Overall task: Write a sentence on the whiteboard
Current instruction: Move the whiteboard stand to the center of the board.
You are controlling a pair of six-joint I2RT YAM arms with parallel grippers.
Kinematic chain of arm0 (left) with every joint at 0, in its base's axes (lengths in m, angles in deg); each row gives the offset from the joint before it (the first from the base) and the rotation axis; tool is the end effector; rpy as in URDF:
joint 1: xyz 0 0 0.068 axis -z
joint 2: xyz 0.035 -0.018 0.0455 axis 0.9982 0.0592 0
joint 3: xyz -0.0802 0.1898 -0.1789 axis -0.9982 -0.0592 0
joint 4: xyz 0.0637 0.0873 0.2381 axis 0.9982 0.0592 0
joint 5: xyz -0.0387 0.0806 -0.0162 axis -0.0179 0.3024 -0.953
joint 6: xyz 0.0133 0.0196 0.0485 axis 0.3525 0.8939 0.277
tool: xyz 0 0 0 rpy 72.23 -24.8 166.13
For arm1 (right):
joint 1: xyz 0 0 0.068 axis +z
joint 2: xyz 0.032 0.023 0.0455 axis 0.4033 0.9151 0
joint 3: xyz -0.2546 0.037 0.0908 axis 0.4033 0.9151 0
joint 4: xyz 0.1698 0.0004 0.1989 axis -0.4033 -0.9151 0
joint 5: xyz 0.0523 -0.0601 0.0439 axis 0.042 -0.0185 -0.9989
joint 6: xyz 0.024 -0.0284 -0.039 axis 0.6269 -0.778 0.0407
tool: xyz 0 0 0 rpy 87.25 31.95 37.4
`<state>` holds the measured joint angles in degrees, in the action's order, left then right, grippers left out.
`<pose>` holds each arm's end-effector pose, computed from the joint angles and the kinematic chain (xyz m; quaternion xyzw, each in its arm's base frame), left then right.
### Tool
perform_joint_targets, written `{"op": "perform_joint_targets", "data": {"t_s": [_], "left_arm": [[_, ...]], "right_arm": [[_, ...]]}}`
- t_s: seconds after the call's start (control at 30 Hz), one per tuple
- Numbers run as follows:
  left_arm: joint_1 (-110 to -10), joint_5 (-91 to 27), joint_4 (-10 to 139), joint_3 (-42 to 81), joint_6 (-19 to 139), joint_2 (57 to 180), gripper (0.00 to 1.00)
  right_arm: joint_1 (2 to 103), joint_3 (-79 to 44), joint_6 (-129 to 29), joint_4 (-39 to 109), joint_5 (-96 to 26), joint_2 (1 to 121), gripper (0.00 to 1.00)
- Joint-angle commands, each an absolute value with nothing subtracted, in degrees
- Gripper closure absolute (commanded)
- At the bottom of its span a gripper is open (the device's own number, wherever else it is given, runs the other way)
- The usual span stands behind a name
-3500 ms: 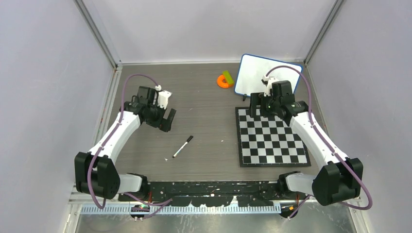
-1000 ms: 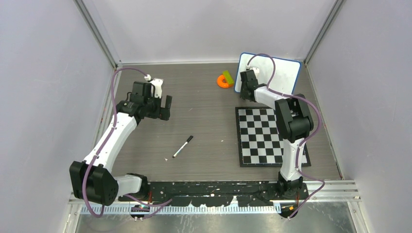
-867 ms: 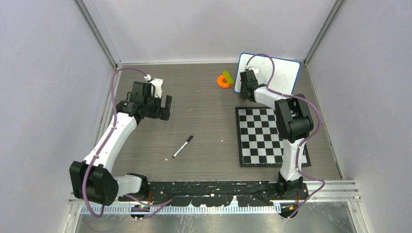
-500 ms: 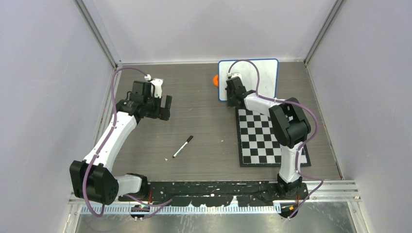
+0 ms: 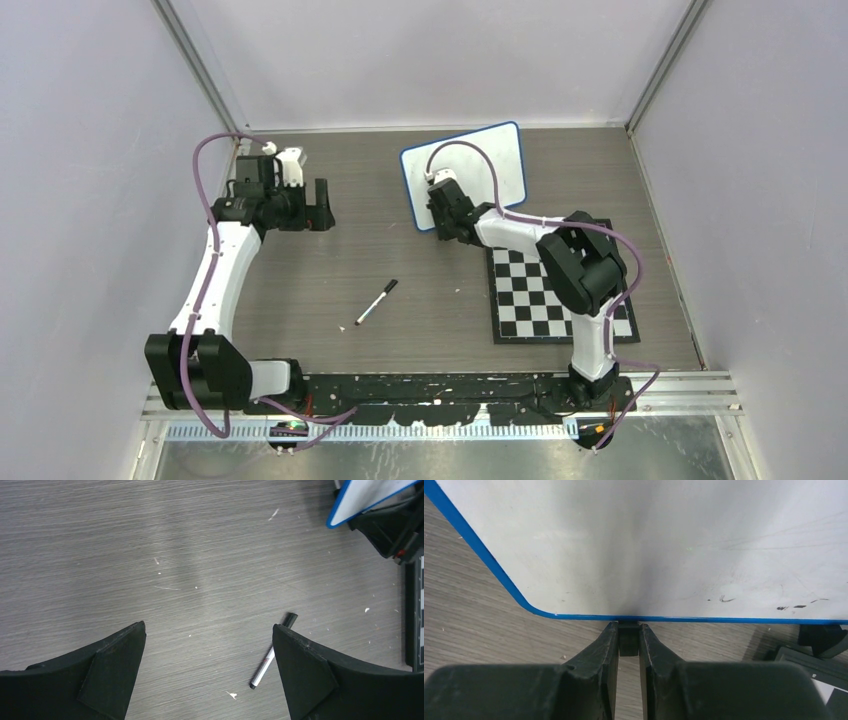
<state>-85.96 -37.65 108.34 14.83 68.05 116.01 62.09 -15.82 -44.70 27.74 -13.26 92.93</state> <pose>0.2679 -0.0115 0.3225 0.0215 0.9250 -0.1243 0.3585 0.3398 0.2575 0.1705 -0.1651 0.9088 0.0528 0.3795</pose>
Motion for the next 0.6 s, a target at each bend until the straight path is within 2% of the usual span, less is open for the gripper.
{"op": "perform_joint_targets", "data": {"t_s": [0.0, 0.37, 0.57], "left_arm": [[-85.85, -42.35, 107.38, 14.78, 69.87, 113.41, 0.00], [-85.61, -49.55, 108.06, 12.69, 74.35, 112.96, 0.00], [-83.95, -48.51, 108.57, 12.60, 75.52, 112.97, 0.00]], "right_arm": [[63.28, -14.92, -44.18, 29.56, -9.44, 90.02, 1.00], [63.26, -5.45, -43.73, 29.89, -6.84, 83.48, 1.00], [63.30, -1.52, -43.60, 30.62, -5.47, 81.35, 1.00]]}}
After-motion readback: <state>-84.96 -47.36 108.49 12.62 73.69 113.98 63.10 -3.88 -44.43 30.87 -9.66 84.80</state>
